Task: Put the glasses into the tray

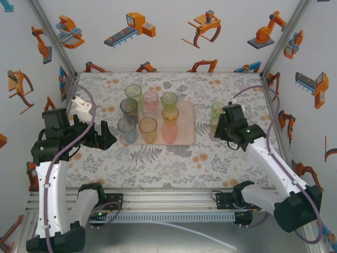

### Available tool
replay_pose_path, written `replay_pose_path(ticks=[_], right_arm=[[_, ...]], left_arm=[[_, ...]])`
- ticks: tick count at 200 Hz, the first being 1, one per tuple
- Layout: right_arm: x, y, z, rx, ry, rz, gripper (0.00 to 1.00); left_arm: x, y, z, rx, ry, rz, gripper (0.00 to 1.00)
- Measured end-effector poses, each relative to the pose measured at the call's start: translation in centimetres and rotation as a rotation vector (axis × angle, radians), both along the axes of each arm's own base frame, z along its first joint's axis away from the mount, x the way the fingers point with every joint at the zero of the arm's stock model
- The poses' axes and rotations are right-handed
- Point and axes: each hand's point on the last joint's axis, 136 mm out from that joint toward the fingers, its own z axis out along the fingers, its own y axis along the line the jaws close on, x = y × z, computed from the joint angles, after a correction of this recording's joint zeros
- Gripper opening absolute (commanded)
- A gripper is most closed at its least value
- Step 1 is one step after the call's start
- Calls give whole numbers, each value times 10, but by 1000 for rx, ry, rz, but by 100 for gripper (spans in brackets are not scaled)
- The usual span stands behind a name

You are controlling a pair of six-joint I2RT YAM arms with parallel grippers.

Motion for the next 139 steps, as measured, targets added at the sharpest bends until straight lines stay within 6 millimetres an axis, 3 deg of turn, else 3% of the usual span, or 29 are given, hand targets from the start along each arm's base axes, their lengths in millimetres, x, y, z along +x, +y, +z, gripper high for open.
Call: replay_pose_path(ticks=[61, 139], right_arm=[[-2, 0, -11, 60, -28, -21, 43], [10, 4, -3, 96, -92, -33, 43]], left_arm=[[-2, 1, 1, 4, -7, 4, 97], [-4, 2, -6, 8, 9, 10, 99]])
